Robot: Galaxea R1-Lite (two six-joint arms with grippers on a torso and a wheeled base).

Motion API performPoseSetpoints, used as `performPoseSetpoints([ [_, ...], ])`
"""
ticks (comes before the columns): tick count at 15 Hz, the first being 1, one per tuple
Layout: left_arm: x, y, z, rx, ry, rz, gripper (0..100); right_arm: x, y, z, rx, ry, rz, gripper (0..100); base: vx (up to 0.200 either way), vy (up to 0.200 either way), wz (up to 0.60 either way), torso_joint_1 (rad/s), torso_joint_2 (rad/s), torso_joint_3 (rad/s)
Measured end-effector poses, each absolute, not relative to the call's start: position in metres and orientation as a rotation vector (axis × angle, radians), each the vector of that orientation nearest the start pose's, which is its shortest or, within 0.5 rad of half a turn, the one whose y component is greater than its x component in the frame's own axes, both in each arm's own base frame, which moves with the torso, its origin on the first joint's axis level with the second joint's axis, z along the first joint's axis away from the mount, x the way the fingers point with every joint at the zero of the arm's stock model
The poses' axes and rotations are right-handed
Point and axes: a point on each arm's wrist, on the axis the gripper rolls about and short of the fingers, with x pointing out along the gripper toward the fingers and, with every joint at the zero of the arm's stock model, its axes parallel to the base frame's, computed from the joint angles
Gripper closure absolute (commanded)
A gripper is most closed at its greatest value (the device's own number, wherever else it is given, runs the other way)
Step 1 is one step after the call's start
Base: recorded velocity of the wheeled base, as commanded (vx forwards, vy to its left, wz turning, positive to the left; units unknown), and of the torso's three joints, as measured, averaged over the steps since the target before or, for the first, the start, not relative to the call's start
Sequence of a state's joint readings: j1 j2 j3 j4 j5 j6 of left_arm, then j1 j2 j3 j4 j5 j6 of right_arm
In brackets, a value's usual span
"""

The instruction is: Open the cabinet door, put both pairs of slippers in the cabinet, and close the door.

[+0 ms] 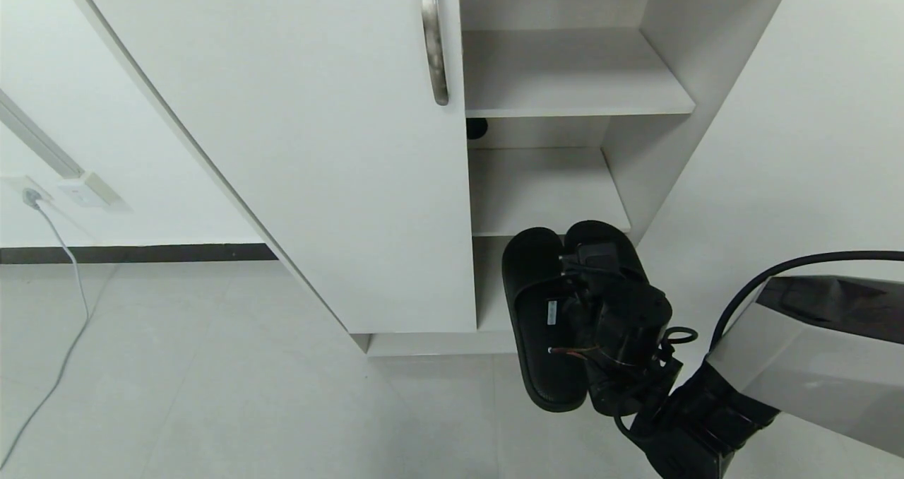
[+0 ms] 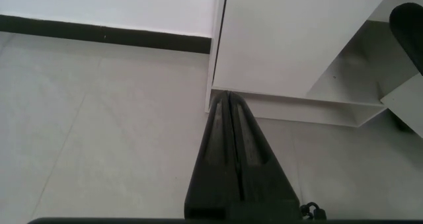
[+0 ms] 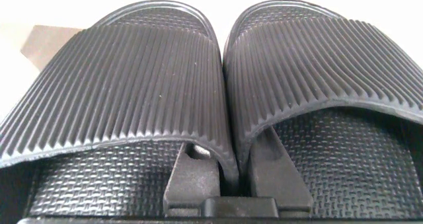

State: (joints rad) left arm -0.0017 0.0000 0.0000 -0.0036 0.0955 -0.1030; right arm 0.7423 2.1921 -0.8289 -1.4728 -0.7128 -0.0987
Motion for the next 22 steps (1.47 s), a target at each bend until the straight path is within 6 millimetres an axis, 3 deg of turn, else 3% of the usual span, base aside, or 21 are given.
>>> performPoseSetpoints([
  [2, -0.023, 0.002, 0.076, -0.103, -0.008, 0.094, 100, 0.291, 0.247, 0.100, -0.023, -0.087, 0.025, 100, 0.000, 0.000, 0.00, 0.000, 0.00, 0.000],
  [12, -0.023, 0.002, 0.076, -0.104, -0.008, 0.093, 100, 0.294, 0.249, 0.101, -0.003, -0.104, 0.031, 100, 0.200, 0.000, 0.00, 0.000, 0.00, 0.001],
  [22, -0.023, 0.002, 0.076, -0.108, -0.009, 0.094, 100, 0.314, 0.243, 0.092, 0.027, -0.091, 0.058, 100, 0.000, 0.000, 0.00, 0.000, 0.00, 0.000],
])
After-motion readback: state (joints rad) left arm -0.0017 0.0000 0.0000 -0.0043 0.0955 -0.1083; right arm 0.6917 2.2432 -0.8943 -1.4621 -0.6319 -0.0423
